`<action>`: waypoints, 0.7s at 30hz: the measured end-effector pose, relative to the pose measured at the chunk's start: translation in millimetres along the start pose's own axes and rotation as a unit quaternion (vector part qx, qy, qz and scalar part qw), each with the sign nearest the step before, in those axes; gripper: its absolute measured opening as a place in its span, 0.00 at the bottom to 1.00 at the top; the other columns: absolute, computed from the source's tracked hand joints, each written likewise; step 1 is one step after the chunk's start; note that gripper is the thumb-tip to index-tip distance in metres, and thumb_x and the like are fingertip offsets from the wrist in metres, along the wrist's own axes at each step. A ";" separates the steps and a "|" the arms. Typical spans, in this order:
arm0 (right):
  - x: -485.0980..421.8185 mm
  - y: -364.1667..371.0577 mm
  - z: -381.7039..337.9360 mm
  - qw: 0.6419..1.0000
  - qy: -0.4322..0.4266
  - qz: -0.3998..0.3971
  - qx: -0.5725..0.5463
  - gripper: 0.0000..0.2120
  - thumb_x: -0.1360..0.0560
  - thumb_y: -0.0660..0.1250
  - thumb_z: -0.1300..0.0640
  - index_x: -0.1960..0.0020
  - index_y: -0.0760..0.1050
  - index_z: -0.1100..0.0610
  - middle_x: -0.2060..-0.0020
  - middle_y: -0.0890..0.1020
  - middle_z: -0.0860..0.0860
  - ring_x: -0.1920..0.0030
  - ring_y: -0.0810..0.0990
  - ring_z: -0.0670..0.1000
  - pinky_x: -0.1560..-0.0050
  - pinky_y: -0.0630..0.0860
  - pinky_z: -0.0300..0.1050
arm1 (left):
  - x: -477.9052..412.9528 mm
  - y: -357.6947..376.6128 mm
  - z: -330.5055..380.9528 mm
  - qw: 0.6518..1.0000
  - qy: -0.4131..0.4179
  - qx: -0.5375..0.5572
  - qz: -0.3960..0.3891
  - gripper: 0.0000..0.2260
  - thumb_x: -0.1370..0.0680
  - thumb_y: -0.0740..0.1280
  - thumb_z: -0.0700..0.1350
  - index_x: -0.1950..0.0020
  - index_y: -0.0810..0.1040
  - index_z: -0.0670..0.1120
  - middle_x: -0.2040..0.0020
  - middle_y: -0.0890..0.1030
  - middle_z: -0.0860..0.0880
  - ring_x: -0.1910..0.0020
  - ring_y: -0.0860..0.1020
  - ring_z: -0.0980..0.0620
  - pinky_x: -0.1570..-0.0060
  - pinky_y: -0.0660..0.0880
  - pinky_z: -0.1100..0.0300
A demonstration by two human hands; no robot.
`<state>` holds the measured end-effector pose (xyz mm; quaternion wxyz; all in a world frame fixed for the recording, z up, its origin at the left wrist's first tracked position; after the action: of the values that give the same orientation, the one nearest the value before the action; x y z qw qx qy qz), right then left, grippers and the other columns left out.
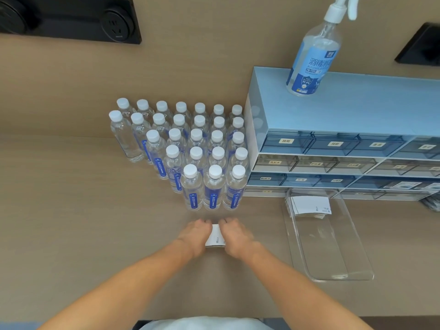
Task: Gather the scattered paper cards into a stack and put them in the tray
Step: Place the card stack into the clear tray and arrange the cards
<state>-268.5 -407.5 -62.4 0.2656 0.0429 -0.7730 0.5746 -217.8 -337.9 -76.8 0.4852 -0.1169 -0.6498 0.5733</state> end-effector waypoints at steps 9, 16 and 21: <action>14.6 10.5 -4.3 0.998 0.017 0.042 -0.031 0.20 0.30 0.66 0.69 0.39 0.69 0.59 0.40 0.74 0.56 0.37 0.71 0.58 0.42 0.74 0.51 | 12.1 4.4 1.7 0.999 0.001 0.004 0.035 0.15 0.29 0.67 0.39 0.44 0.72 0.44 0.45 0.79 0.43 0.46 0.78 0.41 0.51 0.74 0.53; 20.4 2.6 7.3 0.998 0.016 0.025 -0.050 0.21 0.32 0.73 0.60 0.42 0.71 0.57 0.44 0.77 0.56 0.43 0.77 0.60 0.49 0.75 0.49 | 18.0 -3.9 1.8 0.999 0.008 0.023 0.023 0.15 0.30 0.69 0.42 0.43 0.75 0.46 0.44 0.80 0.45 0.44 0.79 0.42 0.49 0.75 0.54; 31.9 17.2 0.5 0.999 0.000 0.043 -0.028 0.20 0.31 0.68 0.65 0.41 0.70 0.58 0.42 0.76 0.57 0.40 0.74 0.59 0.44 0.73 0.49 | 30.2 4.6 8.5 0.998 0.020 0.038 0.037 0.13 0.29 0.67 0.41 0.45 0.75 0.46 0.45 0.80 0.45 0.44 0.78 0.42 0.47 0.76 0.54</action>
<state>-302.3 -394.5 -62.7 0.2416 0.0028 -0.7901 0.5633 -241.4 -320.4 -64.7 0.4802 -0.1336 -0.6128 0.6132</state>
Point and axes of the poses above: each hand's wrist, its own x-axis away from the middle knuckle, its own y-axis out of the palm, z = x × y, the point moved 10 cm from there along -x, towards the middle knuckle
